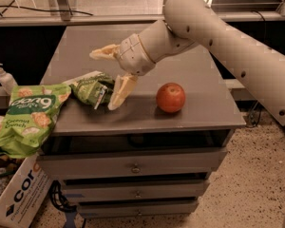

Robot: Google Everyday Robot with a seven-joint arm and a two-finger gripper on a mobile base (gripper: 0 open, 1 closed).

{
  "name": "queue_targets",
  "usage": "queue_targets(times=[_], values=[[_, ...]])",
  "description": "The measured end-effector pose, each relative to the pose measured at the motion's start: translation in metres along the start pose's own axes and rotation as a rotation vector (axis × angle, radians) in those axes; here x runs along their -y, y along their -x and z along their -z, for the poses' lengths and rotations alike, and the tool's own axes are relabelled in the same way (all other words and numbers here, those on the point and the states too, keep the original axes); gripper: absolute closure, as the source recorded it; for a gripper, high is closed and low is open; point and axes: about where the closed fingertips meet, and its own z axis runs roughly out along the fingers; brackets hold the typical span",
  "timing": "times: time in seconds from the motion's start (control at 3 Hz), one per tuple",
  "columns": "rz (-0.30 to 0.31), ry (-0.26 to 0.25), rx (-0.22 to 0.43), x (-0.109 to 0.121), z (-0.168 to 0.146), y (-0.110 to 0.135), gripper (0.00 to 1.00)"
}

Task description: Move green jalapeno chip bag near green rice chip bag

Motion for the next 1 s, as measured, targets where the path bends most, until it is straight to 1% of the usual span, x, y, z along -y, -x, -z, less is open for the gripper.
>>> queue_targets(times=[0.33, 0.67, 1.0], values=[[-0.012, -0.058, -0.024, 0.006, 0.015, -0.004, 0.00], [-0.033, -0.169, -0.093, 0.018, 0.057, -0.018, 0.00], [-0.060, -0.313, -0.174, 0.038, 0.106, -0.035, 0.00]])
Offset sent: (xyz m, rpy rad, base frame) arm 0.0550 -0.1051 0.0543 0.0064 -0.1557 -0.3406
